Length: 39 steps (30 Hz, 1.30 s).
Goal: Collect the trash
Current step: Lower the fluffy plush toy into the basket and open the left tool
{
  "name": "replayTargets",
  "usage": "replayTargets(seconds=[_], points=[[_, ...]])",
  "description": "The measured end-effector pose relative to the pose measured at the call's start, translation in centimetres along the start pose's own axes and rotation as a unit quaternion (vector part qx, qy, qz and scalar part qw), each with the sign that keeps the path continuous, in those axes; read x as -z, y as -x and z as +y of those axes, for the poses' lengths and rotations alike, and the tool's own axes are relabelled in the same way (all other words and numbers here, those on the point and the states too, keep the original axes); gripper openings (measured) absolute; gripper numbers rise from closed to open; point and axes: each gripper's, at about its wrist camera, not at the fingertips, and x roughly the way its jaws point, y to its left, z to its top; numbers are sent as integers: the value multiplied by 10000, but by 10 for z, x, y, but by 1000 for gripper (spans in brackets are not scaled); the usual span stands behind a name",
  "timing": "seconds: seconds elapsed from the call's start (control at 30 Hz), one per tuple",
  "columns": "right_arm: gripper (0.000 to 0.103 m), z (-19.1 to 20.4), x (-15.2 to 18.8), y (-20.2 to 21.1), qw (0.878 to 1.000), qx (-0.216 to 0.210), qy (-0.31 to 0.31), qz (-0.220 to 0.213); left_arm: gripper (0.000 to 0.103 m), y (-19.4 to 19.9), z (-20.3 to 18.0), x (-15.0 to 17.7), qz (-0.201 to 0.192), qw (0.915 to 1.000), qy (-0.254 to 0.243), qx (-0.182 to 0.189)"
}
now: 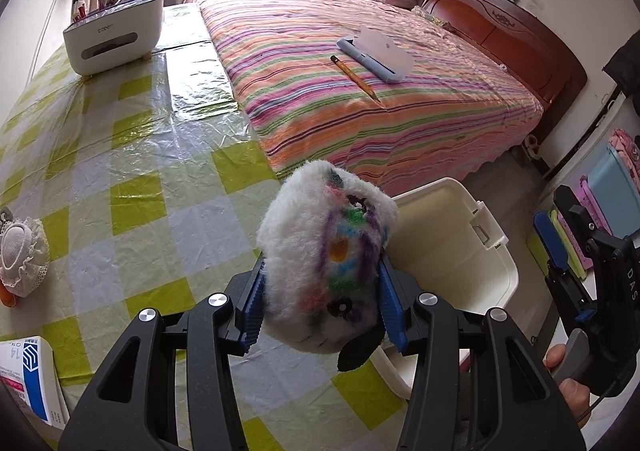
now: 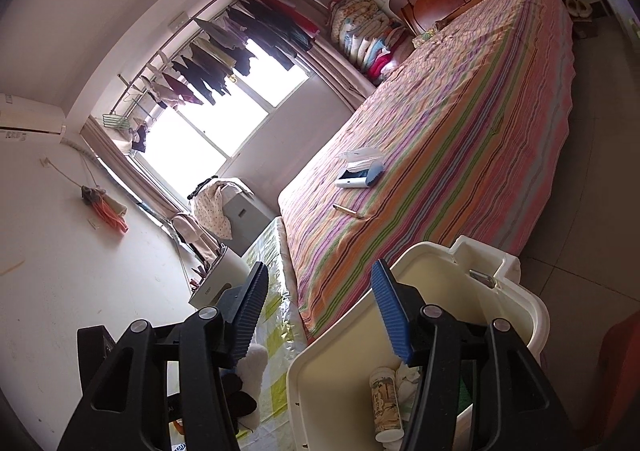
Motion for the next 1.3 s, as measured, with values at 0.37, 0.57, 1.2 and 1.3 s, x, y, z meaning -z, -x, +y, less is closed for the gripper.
replayTargets(seconds=[0.37,0.57,1.2,1.3], points=[[53,-10,-5,12,9996,-79,-194,-198,48,-28,-50,-15,182,9994,-275,101],[53,-15,-5,12,9995,-107,-255,-162,51,-38,-64,-18,252,9991,-312,102],[53,-10,-3,6,9997,-128,-223,-30,78,-10,-49,-14,49,9995,-300,43],[53,-10,-3,5,9996,-130,-242,3,80,1,-41,-5,41,9993,-378,16]])
